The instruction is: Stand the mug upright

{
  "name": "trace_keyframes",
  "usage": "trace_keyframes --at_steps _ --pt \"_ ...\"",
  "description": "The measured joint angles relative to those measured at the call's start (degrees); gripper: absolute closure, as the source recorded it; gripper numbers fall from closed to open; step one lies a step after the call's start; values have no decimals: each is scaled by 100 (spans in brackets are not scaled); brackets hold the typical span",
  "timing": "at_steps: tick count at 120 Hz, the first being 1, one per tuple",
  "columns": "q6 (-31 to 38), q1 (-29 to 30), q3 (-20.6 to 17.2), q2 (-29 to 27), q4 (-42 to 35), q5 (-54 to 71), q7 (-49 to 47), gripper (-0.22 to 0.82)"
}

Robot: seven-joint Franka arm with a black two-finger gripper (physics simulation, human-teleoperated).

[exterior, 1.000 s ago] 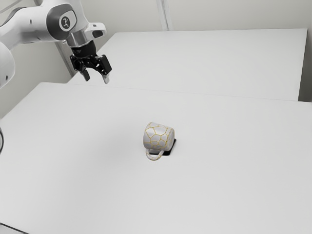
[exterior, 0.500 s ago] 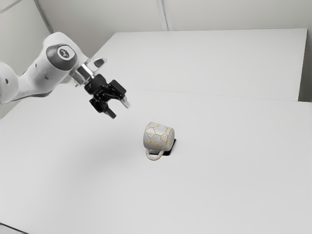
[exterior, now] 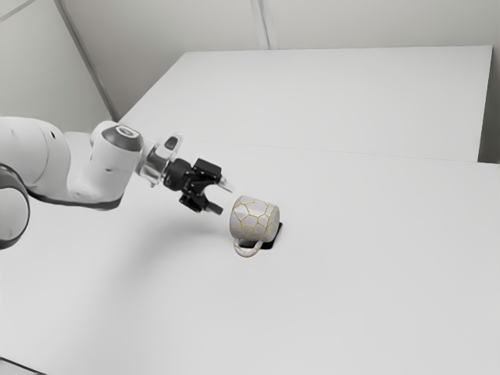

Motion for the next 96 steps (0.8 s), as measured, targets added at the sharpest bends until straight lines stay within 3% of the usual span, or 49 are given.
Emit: trace_keyframes --at_steps 41,67,84,96 --pt "-588 -24 -54 491 19 -1110 900 0" --pt "-741 -25 -57 535 21 -1274 1320 51" --pt "-768 -25 -61 535 19 -1305 1523 67" --pt "-791 -9 -62 480 18 -1346 1639 72"
